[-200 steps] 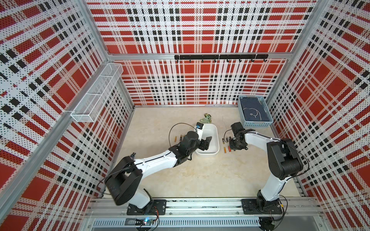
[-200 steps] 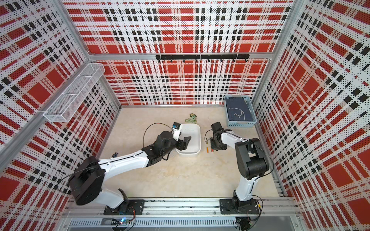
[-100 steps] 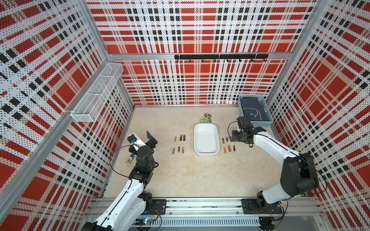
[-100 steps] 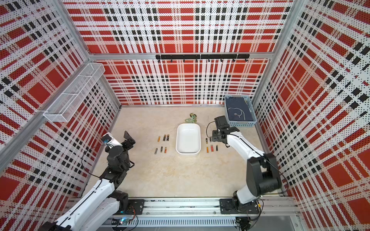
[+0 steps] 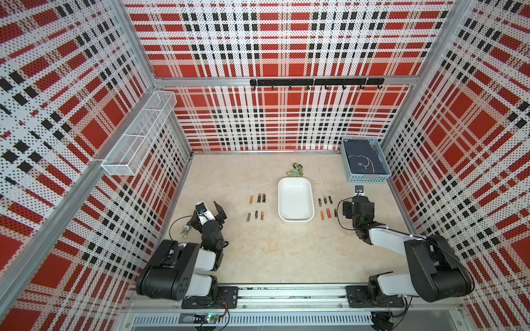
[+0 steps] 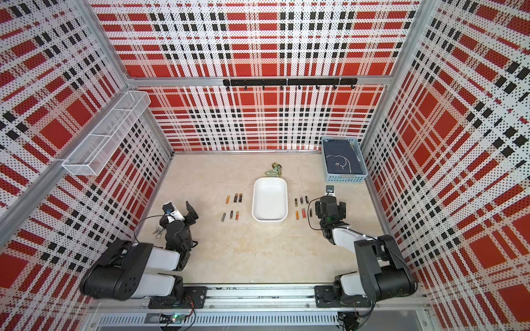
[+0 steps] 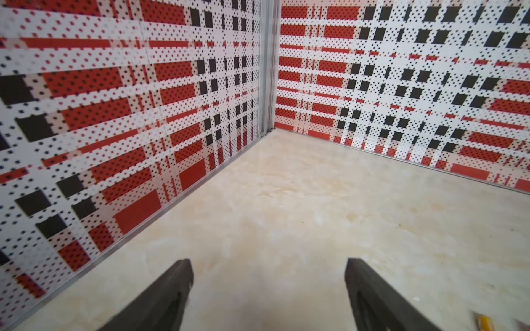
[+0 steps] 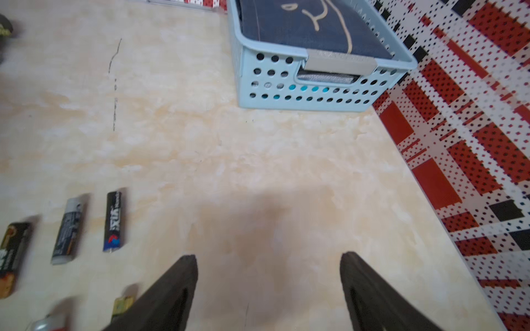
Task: Take the batteries out of the storage box
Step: Reset both arms
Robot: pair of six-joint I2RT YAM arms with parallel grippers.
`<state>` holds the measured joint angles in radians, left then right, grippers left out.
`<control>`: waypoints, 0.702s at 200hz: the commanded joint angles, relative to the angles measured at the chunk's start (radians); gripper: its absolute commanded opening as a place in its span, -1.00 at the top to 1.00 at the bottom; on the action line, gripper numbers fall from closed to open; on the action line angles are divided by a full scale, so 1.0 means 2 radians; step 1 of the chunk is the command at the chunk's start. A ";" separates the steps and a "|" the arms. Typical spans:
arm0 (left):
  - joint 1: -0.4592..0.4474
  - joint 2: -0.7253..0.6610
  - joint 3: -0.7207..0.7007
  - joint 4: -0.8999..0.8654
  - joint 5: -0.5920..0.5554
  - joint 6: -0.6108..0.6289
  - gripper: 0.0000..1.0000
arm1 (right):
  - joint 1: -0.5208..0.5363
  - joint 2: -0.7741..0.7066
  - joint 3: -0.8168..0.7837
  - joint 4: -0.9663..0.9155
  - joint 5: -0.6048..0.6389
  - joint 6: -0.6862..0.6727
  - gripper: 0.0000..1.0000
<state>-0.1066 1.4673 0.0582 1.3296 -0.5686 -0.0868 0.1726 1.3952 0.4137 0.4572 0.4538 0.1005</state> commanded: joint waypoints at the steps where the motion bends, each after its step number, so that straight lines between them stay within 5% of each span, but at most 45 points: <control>1: 0.028 0.055 -0.005 0.185 0.083 0.014 -0.81 | -0.028 0.006 -0.043 0.226 -0.046 -0.019 -0.71; 21: 0.053 0.054 -0.007 0.182 0.149 0.002 -0.82 | -0.042 0.021 -0.062 0.279 -0.096 -0.025 -0.72; 54: 0.055 0.049 0.053 0.062 0.170 0.007 -0.82 | -0.062 0.070 -0.058 0.310 -0.155 -0.022 -0.72; 73: 0.053 0.047 0.074 0.022 0.171 0.010 -0.85 | -0.070 0.072 -0.047 0.290 -0.170 -0.017 -0.74; 77: 0.053 0.048 0.074 0.021 0.170 0.011 -1.00 | -0.070 0.073 -0.048 0.292 -0.169 -0.017 -0.76; 86: 0.053 0.048 0.074 0.022 0.170 0.011 -0.98 | -0.070 0.074 -0.048 0.293 -0.170 -0.017 -1.00; 140: 0.033 0.048 0.081 0.012 0.143 0.029 -0.98 | -0.070 0.073 -0.049 0.296 -0.169 -0.018 -1.00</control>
<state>-0.0242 1.5700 0.2047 1.3788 -0.2642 -0.0582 0.0383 1.5414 0.3050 1.0225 0.1307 0.0647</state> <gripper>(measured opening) 0.991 0.998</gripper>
